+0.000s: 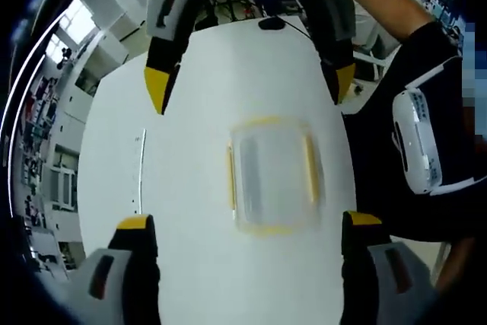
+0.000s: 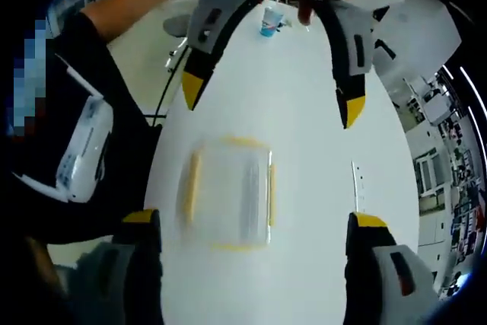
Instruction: Snap each plastic latch of the storage box into its locked position after aligning the lid with the box until every specified latch is closed and the lid sits flush.
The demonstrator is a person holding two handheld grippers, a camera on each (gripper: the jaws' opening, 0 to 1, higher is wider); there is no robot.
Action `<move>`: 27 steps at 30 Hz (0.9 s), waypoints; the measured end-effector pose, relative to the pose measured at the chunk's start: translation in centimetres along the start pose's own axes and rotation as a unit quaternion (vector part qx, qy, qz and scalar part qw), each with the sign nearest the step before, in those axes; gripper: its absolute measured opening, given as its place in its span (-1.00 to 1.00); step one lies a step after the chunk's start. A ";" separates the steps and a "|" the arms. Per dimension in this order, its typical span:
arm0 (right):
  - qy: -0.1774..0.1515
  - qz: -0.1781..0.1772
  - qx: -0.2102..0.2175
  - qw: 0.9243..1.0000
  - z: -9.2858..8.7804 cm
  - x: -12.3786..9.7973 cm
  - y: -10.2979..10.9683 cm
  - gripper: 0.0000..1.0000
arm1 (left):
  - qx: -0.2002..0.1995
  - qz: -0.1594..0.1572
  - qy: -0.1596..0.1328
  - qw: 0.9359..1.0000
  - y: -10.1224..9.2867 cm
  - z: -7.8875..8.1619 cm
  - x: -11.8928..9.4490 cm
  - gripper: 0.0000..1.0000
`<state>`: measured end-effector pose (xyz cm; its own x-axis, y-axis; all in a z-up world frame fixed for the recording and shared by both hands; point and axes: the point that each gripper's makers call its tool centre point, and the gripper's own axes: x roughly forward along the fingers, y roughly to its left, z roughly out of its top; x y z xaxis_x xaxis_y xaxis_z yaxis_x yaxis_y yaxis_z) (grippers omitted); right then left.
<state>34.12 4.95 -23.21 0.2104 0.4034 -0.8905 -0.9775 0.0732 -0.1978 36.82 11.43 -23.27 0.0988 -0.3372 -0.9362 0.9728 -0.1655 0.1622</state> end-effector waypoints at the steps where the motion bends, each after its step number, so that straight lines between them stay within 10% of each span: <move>1: 0.000 -0.001 -0.002 1.000 0.0 0.0 0.0 1.00 | 0.001 -0.002 0.000 1.000 -0.1 0.1 0.1 0.99; 27: -0.001 0.043 0.010 0.999 -1.1 5.6 1.0 1.00 | -0.003 -0.039 -0.034 0.999 -0.8 -0.2 6.3 0.99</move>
<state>34.36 6.31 -28.87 0.1266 0.4106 -0.9030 -0.9920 0.0560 -0.1135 36.74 9.65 -29.31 0.0080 -0.3853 -0.9227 0.9782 -0.1885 0.0872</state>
